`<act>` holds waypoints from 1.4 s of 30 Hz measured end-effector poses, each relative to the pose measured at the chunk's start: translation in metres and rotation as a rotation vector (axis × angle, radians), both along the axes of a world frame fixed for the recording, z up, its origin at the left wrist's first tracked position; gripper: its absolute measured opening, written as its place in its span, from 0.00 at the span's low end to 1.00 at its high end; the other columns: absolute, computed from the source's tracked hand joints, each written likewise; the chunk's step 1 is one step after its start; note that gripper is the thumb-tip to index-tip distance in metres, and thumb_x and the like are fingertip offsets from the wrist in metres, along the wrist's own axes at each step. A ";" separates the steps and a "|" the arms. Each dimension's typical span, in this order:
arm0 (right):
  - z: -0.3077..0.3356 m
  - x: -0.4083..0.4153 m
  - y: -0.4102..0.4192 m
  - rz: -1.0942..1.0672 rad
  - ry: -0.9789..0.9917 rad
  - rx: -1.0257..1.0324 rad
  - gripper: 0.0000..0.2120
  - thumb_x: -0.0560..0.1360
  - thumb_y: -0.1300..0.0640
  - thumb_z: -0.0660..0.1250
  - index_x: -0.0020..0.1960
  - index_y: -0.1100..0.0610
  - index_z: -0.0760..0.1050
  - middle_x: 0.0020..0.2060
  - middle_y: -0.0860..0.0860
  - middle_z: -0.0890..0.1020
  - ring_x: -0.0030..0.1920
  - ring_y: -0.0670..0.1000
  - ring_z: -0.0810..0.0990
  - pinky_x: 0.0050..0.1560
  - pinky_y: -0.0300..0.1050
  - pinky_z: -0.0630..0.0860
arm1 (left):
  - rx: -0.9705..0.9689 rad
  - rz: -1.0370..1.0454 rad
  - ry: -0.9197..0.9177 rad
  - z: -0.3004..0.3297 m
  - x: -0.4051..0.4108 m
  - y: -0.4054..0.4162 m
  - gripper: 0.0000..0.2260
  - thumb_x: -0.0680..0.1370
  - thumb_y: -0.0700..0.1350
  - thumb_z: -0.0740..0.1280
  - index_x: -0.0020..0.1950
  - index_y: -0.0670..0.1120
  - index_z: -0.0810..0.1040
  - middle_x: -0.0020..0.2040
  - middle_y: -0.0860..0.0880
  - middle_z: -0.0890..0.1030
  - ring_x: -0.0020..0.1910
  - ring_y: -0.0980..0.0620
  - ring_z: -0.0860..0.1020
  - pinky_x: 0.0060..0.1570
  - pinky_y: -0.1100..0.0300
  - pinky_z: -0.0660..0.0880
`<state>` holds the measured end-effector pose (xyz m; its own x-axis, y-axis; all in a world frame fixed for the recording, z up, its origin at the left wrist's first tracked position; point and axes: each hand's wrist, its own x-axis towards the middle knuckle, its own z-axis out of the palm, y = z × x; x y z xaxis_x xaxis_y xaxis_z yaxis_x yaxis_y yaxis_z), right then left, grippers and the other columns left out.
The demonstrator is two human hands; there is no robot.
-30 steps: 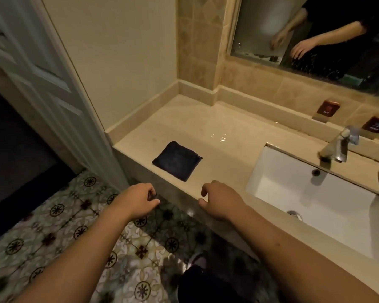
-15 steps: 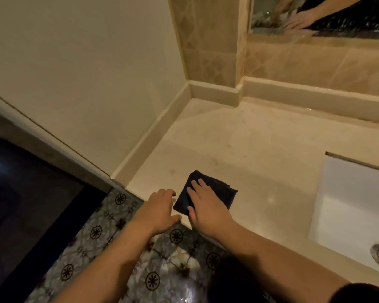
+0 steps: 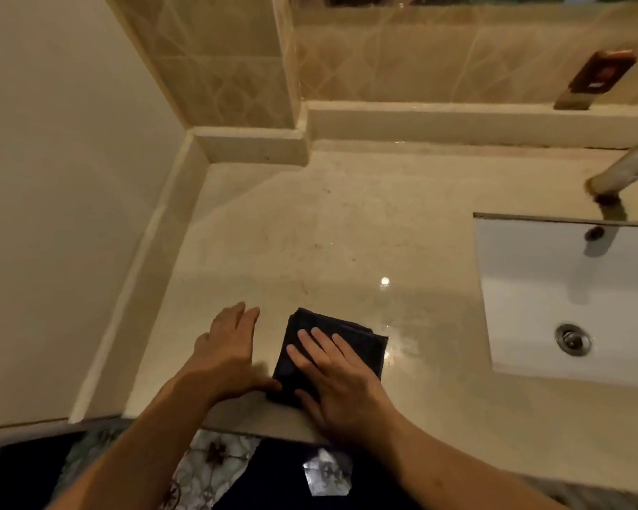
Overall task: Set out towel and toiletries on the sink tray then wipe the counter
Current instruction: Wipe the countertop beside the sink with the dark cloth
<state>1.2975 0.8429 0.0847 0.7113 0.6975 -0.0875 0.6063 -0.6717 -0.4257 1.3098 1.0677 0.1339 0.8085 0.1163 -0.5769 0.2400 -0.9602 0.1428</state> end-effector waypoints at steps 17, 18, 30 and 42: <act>0.004 -0.019 -0.045 -0.395 0.043 -0.297 0.36 0.79 0.36 0.54 0.83 0.47 0.49 0.83 0.52 0.48 0.82 0.57 0.46 0.77 0.60 0.50 | -0.057 -0.282 0.075 -0.045 0.067 0.034 0.78 0.35 0.86 0.56 0.65 0.53 0.12 0.66 0.49 0.12 0.66 0.38 0.15 0.64 0.23 0.30; 0.002 -0.016 -0.039 -0.385 0.031 -0.300 0.36 0.80 0.36 0.52 0.83 0.48 0.49 0.83 0.52 0.48 0.82 0.57 0.45 0.78 0.59 0.48 | -0.058 -0.279 0.083 -0.046 0.068 0.034 0.79 0.35 0.85 0.60 0.64 0.53 0.12 0.65 0.49 0.11 0.64 0.39 0.13 0.63 0.24 0.29; -0.010 0.055 0.076 -0.212 -0.063 -0.220 0.31 0.83 0.39 0.49 0.83 0.51 0.53 0.82 0.53 0.51 0.82 0.55 0.44 0.80 0.56 0.44 | -0.043 -0.324 -0.021 -0.057 0.066 0.037 0.78 0.35 0.85 0.55 0.70 0.53 0.17 0.72 0.48 0.17 0.68 0.38 0.17 0.56 0.27 0.25; -0.009 0.105 -0.023 -0.516 -0.031 -0.214 0.29 0.84 0.40 0.44 0.83 0.48 0.49 0.83 0.50 0.48 0.82 0.49 0.42 0.80 0.50 0.42 | 0.012 -0.266 -0.021 -0.043 0.077 0.035 0.83 0.30 0.85 0.58 0.74 0.54 0.21 0.75 0.54 0.22 0.72 0.45 0.20 0.65 0.24 0.35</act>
<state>1.4021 0.8196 0.0755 0.9603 0.2267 -0.1628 0.1855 -0.9542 -0.2348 1.3864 1.1024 0.0909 0.8233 -0.0952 -0.5596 -0.0239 -0.9908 0.1335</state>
